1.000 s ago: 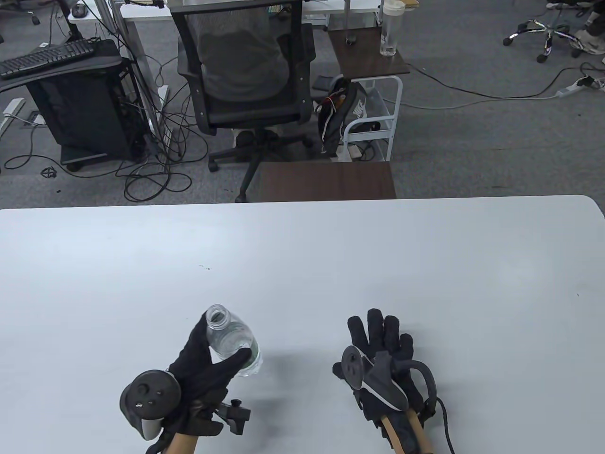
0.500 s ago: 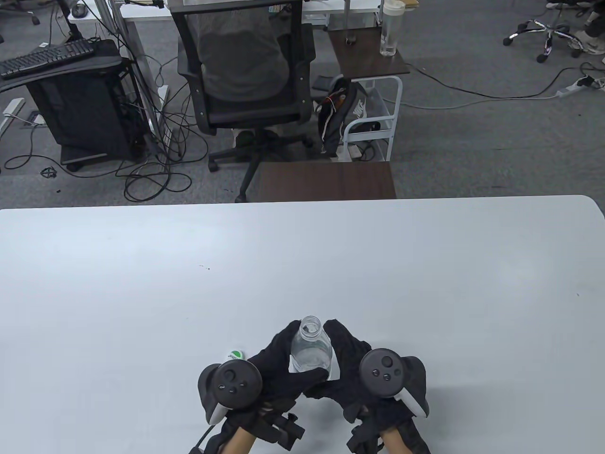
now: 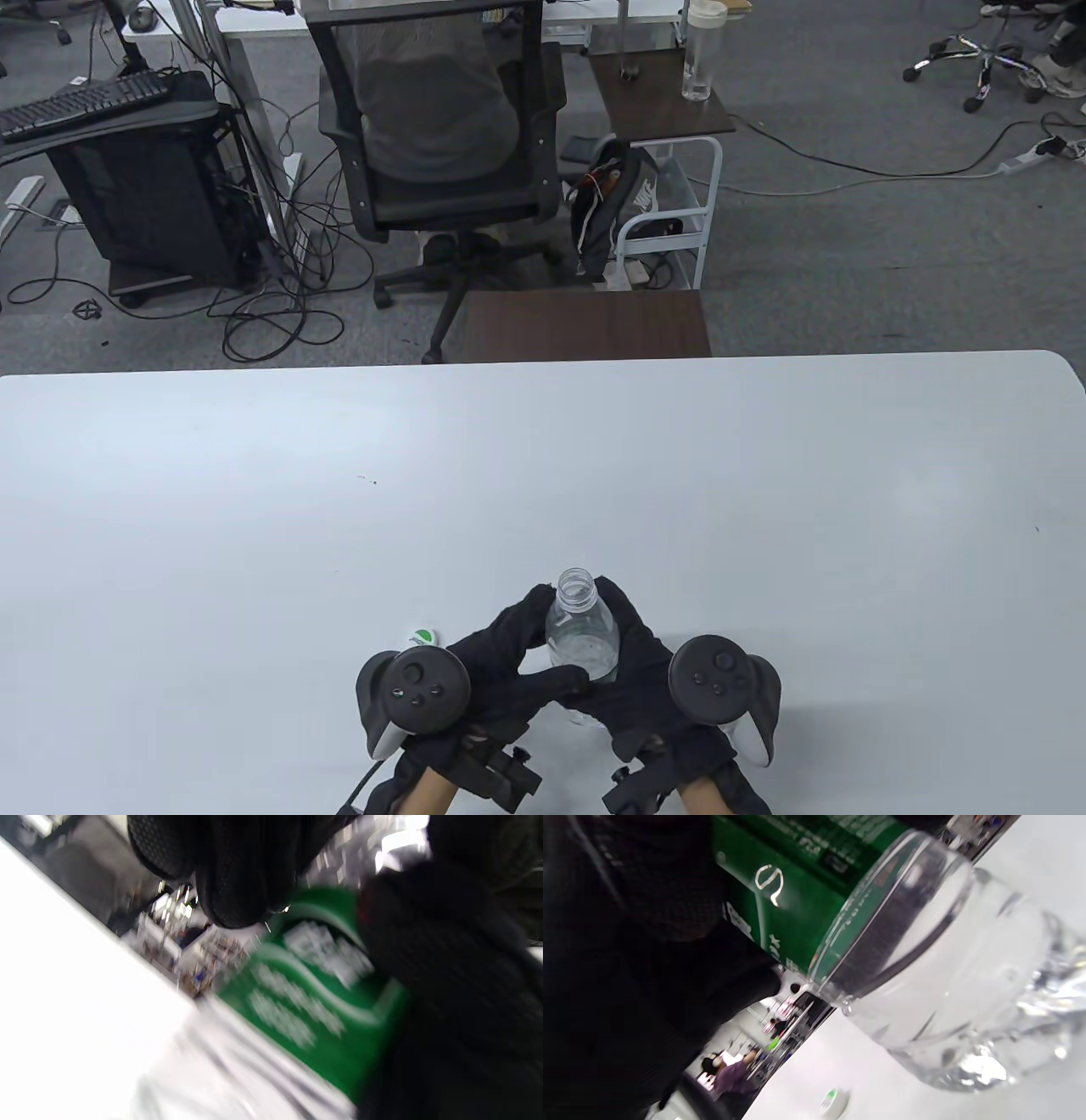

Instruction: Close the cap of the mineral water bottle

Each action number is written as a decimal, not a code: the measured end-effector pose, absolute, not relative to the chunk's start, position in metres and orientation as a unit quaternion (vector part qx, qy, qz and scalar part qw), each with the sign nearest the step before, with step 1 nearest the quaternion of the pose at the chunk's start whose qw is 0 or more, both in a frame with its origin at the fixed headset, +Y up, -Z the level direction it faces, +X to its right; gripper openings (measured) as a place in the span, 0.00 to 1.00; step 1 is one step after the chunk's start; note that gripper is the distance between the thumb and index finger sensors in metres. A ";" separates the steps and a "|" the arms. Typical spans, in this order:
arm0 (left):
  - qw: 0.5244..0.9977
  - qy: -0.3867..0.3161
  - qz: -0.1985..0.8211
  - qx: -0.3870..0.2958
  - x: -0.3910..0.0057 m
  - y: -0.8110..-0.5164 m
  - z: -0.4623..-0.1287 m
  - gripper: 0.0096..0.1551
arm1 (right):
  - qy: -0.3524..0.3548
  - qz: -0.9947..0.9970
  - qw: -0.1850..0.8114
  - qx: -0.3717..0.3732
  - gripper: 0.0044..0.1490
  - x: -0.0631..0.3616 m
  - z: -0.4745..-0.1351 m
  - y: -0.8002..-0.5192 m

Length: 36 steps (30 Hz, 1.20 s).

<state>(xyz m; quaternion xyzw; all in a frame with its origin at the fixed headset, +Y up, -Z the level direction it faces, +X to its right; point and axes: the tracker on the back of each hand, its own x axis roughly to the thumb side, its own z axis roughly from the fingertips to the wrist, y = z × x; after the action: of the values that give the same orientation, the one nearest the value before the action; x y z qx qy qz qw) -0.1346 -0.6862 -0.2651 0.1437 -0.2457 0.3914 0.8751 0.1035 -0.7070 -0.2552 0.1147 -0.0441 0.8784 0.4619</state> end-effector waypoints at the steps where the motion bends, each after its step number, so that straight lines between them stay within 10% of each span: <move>1: 0.883 -0.249 0.369 0.149 -0.140 -0.684 -0.267 0.51 | -0.048 0.879 0.461 0.111 0.66 0.108 -0.256 -0.707; 10: 0.916 -0.134 0.361 0.110 -0.215 -0.699 -0.292 0.50 | -0.098 0.878 0.465 0.055 0.65 0.137 -0.262 -0.708; 17: 0.977 -0.033 0.171 0.121 -0.245 -0.706 -0.298 0.53 | -0.122 0.855 0.503 0.028 0.65 0.154 -0.261 -0.713; 36: 0.991 -0.047 -0.064 -0.109 -0.189 -0.750 -0.321 0.32 | -0.124 0.870 0.475 0.038 0.65 0.147 -0.261 -0.715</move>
<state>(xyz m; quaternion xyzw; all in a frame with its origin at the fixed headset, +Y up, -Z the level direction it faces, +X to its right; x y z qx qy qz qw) -0.1890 -0.7501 -0.3208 -0.1094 -0.0472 -0.0636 0.9908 0.1471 -0.7148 -0.2605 0.0377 -0.1241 0.8703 0.4752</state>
